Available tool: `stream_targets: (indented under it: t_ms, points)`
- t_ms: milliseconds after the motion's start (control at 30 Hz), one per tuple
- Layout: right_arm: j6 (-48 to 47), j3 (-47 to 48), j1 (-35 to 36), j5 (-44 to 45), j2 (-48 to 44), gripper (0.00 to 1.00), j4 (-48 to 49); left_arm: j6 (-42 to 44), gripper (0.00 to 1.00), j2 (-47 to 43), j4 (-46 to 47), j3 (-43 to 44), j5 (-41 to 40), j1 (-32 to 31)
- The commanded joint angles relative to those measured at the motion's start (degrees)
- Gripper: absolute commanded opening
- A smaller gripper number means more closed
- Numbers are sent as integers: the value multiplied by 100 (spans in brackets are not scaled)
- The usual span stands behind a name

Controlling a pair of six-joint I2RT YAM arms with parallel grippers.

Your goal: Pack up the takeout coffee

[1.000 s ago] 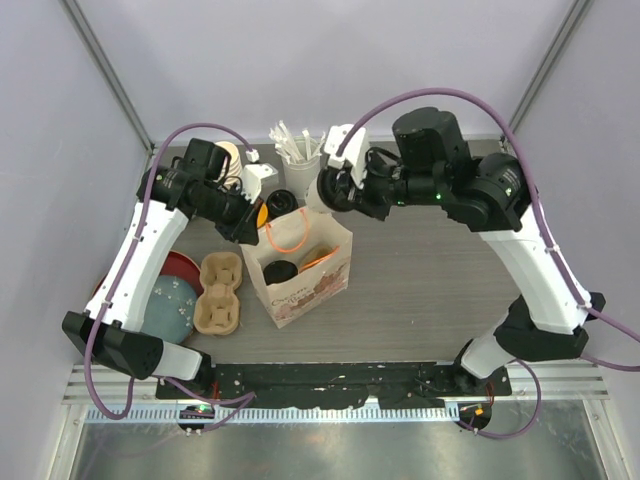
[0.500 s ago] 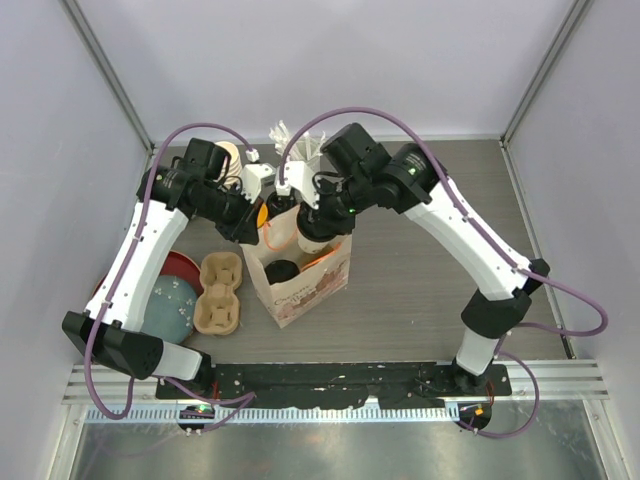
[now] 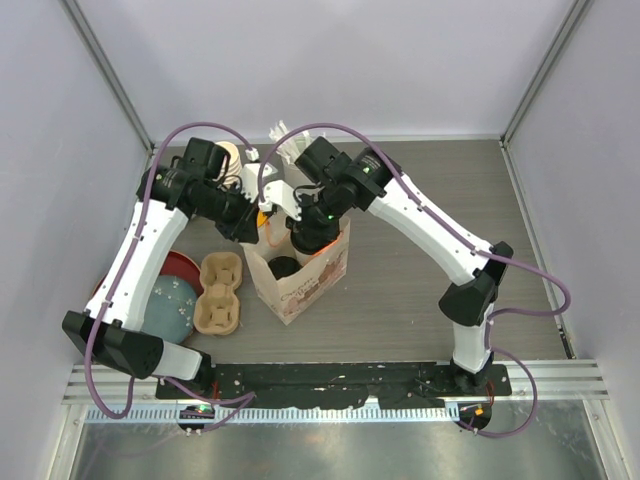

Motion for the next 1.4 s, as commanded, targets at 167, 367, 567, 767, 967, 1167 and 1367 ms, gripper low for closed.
stream_targets:
  t_ms: [167, 367, 567, 767, 967, 1167, 1367]
  points:
    - [-229, -305, -157, -159, 219, 1, -583, 179, 0, 7, 203, 48, 212, -17]
    - [-194, -656, -165, -71, 228, 1, -451, 91, 0, 15, 300, 22, 168, -17]
    - [-220, -727, -192, -80, 456, 1, -355, 82, 0, 50, 308, 5, 256, -17]
    - [-238, -762, -192, -107, 588, 1, -231, 82, 0, 50, 317, -39, 256, -9]
    - [-229, -1078, -200, 34, 395, 18, 6, 73, 0, 112, 335, -13, 256, -17]
    - [-80, -991, -192, 289, 159, 47, 181, 73, 0, 130, 326, -4, 256, -17]
    - [-62, -921, -192, 254, -228, 51, 515, 91, 0, 129, 282, 22, 194, -17]
